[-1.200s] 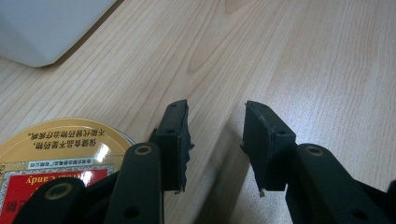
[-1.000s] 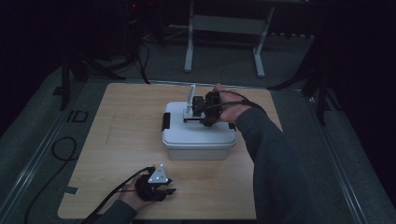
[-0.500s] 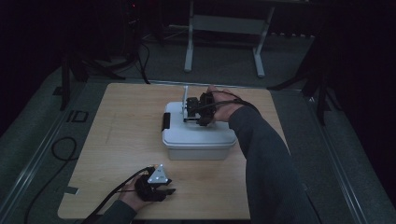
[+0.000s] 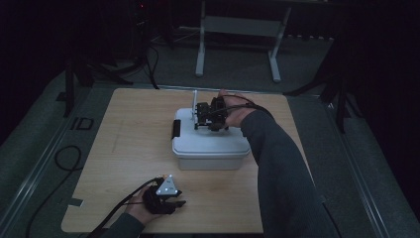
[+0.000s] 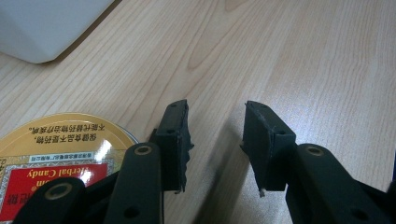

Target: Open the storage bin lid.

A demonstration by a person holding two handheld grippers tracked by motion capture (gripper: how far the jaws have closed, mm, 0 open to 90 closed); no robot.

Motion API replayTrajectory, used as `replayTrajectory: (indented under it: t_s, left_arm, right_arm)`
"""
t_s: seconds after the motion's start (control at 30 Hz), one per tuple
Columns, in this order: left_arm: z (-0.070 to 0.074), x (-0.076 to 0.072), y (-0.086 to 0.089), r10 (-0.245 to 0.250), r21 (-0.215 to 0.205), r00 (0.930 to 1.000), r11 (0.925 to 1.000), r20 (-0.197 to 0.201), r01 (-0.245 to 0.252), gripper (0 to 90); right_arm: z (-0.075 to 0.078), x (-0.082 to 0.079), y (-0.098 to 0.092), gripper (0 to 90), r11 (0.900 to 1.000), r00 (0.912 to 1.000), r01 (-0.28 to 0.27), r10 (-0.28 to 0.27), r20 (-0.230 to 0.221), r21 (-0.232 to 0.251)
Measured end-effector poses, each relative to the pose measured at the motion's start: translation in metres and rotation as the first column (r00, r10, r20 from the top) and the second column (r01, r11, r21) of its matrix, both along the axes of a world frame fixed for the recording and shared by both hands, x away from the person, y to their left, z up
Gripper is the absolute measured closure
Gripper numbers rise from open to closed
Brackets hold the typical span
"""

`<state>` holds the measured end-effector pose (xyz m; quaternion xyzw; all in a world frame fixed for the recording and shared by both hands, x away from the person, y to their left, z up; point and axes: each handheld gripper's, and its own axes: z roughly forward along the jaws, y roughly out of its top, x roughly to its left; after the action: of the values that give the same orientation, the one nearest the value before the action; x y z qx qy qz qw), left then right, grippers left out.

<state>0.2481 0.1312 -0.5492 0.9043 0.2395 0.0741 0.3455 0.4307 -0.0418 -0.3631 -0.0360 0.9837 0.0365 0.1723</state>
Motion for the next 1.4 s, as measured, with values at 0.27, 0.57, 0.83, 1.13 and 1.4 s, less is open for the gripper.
replayTrajectory:
  t_s: [0.27,0.57,0.83,1.13,1.4]
  left_arm:
    - [0.000,0.000,0.000,0.002,-0.001,1.0000,1.0000,-0.001,-0.002,60.6]
    - [0.000,-0.001,0.001,0.003,-0.004,1.0000,1.0000,-0.004,-0.003,60.5]
    - [0.000,-0.001,0.002,0.003,-0.007,1.0000,1.0000,-0.006,-0.003,60.5]
    - [0.000,-0.001,0.002,0.002,-0.006,1.0000,1.0000,-0.005,-0.003,60.4]
    - [0.000,-0.001,0.002,0.003,-0.007,1.0000,1.0000,-0.004,-0.003,60.2]
  right_arm:
    - [-0.002,0.006,0.001,74.6,1.000,0.9997,0.005,-0.006,-0.025,-0.017]
    - [-0.002,0.011,0.001,81.8,0.999,0.9969,-0.005,0.003,-0.078,-0.035]
    - [-0.002,0.015,0.002,83.1,0.999,0.9922,-0.012,0.007,-0.125,-0.043]
    - [-0.002,0.015,0.003,83.6,0.999,0.9910,-0.018,0.011,-0.133,-0.050]
    - [-0.001,0.015,0.003,83.9,0.999,0.9906,-0.021,0.015,-0.136,-0.050]
